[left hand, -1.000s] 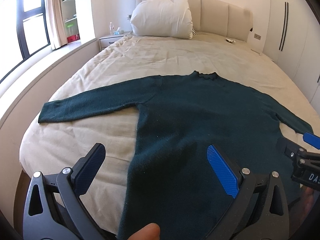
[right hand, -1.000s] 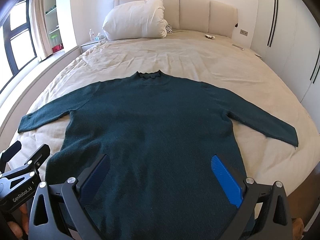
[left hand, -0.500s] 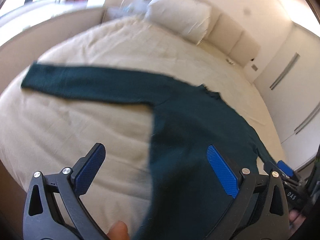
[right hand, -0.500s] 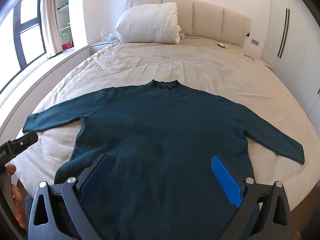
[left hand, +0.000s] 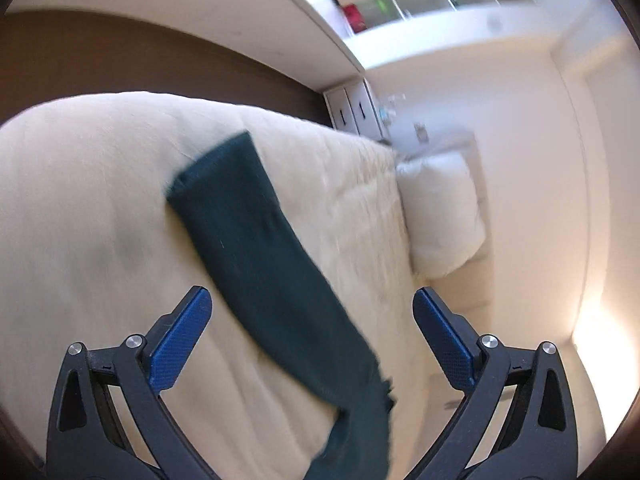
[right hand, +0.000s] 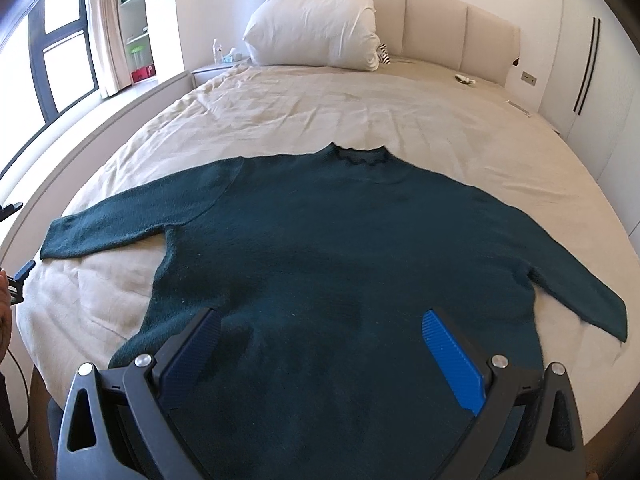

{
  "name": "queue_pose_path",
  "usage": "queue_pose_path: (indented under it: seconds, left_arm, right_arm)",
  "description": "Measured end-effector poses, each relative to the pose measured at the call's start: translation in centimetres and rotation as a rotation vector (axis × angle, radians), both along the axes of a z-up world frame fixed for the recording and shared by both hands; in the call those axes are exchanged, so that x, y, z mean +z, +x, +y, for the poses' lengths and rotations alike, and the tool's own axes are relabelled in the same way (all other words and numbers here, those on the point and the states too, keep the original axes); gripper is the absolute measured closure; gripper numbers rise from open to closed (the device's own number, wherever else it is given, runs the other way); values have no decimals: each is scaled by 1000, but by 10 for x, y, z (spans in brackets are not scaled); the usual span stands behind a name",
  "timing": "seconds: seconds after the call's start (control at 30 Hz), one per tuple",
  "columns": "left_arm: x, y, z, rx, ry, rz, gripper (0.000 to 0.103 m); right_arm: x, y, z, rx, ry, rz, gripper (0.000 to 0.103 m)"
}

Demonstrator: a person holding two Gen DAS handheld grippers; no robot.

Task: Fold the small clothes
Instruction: 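Grasp the sweater sleeve cuff with the left gripper and lift it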

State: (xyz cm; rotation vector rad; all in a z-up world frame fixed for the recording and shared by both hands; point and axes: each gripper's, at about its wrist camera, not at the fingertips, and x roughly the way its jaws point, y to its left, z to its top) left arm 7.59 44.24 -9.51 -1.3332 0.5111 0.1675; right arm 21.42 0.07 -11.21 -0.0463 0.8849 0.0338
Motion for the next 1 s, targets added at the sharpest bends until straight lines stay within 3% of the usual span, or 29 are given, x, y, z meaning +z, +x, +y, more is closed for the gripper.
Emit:
queue_pose_path:
  seconds: [0.17, 0.4, 0.5, 0.63, 0.8, 1.0]
  left_arm:
    - [-40, 16, 18, 23, -128, 1, 20]
    - [-80, 33, 24, 123, -205, 13, 22]
    - [-88, 40, 26, 142, -212, 19, 23]
    - [-101, 34, 23, 175, -225, 44, 40]
    - [-117, 37, 21, 198, -210, 72, 41]
    - [-108, 70, 22, 219, -218, 57, 42]
  right_arm:
    - [-9, 16, 11, 16, 13, 25, 0]
    - [-15, 27, 20, 38, 17, 29, 0]
    - [-17, 31, 16, 27, 36, 36, 0]
    - [-21, 33, 13, 16, 56, 43, 0]
    - [-23, 35, 14, 24, 67, 52, 0]
    - [-23, 35, 9, 16, 91, 43, 0]
